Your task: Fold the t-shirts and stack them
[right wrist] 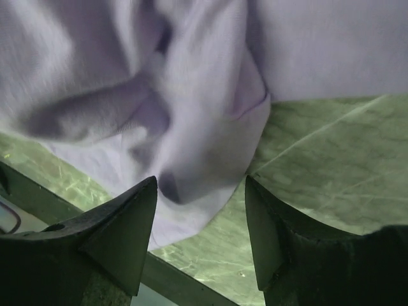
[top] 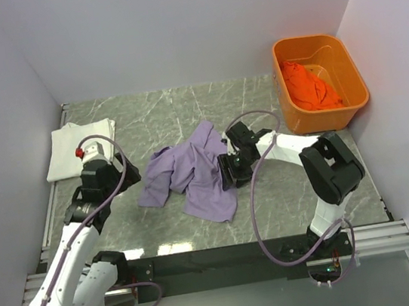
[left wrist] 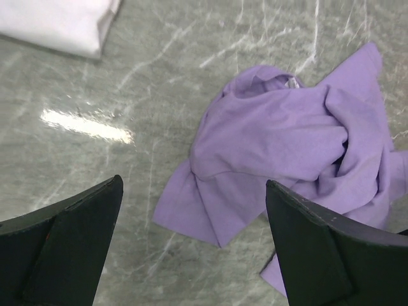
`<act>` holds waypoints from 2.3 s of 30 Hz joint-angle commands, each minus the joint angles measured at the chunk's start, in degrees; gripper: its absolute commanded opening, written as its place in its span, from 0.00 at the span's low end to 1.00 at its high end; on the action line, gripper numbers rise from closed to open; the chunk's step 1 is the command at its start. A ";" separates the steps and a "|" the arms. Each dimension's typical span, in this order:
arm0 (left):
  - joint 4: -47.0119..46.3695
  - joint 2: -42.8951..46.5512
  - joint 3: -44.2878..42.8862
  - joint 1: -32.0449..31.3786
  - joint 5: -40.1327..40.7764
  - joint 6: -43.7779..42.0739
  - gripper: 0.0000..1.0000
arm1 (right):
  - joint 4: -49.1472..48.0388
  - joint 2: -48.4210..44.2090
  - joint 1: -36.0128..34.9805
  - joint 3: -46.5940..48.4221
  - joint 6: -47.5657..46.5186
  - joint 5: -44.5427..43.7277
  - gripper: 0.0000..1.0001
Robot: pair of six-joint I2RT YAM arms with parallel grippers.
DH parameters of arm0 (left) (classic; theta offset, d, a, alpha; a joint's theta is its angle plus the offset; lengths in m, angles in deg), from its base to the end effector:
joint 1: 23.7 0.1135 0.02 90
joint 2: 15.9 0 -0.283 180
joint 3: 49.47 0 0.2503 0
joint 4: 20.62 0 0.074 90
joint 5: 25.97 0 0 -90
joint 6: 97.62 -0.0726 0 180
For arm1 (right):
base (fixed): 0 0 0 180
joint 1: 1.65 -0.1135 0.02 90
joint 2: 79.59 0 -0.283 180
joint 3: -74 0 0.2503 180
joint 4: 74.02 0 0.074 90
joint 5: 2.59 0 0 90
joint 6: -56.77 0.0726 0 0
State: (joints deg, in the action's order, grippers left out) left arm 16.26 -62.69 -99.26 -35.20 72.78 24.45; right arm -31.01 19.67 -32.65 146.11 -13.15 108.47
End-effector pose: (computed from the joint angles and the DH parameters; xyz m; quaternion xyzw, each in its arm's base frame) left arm 0.1954 -0.0285 0.2516 -0.1924 0.8593 -0.1116 0.4605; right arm 0.2749 0.1956 0.1453 -0.1235 0.9611 0.2355 0.0752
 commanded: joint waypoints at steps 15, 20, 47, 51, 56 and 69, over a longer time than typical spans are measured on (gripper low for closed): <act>-2.79 9.69 0.41 -0.09 5.40 -1.84 0.99 | 4.34 -2.39 5.32 21.10 -1.09 -13.48 0.00; -2.26 9.61 0.24 -0.09 6.80 -1.66 0.99 | 7.33 -5.30 12.19 43.38 -3.11 -24.73 0.00; -0.51 11.02 0.24 -0.01 4.71 1.50 1.00 | 5.57 -5.39 -18.66 31.95 -8.64 1.76 0.62; -1.29 9.44 -0.55 -0.09 -1.34 0.54 0.99 | 6.71 -8.91 -12.43 26.50 -9.35 -5.75 0.64; -4.19 0.31 -3.62 -2.11 -10.42 -2.54 0.98 | 1.46 -15.57 2.39 12.71 -4.63 -10.94 0.63; -0.34 -29.14 -18.65 -19.34 -3.49 -14.31 0.91 | -18.50 -13.05 15.01 -4.88 14.46 -4.54 0.59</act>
State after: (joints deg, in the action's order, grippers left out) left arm 14.64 -89.88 -113.79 -52.97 66.36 15.19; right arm -41.08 5.79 -18.09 142.59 -5.13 102.07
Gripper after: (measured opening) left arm 0.917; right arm 0.592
